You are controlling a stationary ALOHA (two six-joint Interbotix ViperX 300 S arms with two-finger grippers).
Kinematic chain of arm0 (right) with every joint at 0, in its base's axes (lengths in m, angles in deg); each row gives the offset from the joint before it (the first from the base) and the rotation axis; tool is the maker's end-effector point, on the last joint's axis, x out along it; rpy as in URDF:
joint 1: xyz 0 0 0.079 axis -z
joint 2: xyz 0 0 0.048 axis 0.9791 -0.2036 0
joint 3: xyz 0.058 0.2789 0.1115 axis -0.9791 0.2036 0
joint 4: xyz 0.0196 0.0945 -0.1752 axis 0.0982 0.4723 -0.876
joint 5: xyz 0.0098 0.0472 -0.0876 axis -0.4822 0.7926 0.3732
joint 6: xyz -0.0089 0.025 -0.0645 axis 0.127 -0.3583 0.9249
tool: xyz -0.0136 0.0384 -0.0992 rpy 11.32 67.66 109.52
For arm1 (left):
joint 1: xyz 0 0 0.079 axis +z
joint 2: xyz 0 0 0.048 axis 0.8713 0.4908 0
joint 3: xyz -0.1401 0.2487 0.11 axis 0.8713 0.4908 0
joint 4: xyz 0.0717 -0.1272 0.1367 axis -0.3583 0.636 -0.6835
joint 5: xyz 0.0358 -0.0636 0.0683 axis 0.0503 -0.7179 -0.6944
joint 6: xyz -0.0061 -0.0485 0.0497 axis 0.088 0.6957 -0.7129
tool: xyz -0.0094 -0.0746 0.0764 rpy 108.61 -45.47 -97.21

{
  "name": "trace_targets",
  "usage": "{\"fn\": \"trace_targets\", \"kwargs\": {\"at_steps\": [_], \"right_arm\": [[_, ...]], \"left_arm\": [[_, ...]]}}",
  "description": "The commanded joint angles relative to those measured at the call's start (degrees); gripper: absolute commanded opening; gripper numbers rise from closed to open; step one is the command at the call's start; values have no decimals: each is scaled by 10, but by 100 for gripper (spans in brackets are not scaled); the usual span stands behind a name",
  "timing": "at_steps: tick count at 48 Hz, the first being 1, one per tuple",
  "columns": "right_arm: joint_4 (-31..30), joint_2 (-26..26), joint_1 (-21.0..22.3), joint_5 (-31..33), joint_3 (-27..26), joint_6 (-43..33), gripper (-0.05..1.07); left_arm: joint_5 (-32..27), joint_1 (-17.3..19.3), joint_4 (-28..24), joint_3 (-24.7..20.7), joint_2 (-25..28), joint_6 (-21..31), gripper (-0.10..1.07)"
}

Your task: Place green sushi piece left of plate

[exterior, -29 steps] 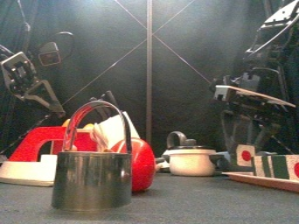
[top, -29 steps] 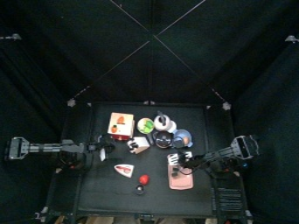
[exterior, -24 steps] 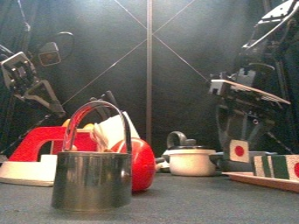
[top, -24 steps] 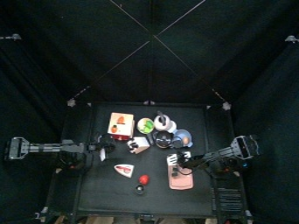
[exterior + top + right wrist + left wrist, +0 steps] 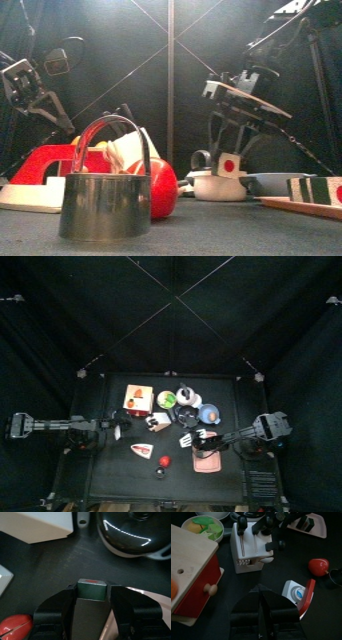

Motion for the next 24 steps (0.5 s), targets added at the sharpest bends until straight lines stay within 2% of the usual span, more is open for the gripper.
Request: {"fn": "trace_targets", "kwargs": {"at_steps": [1,24], "right_arm": [[-5,-4,8,-4,-25,0,76],[-10,-84,31,-7,-82,1,77]], "left_arm": [[4,1,1,-6,2,0,38],[4,1,1,-4,2,0,38]]}}
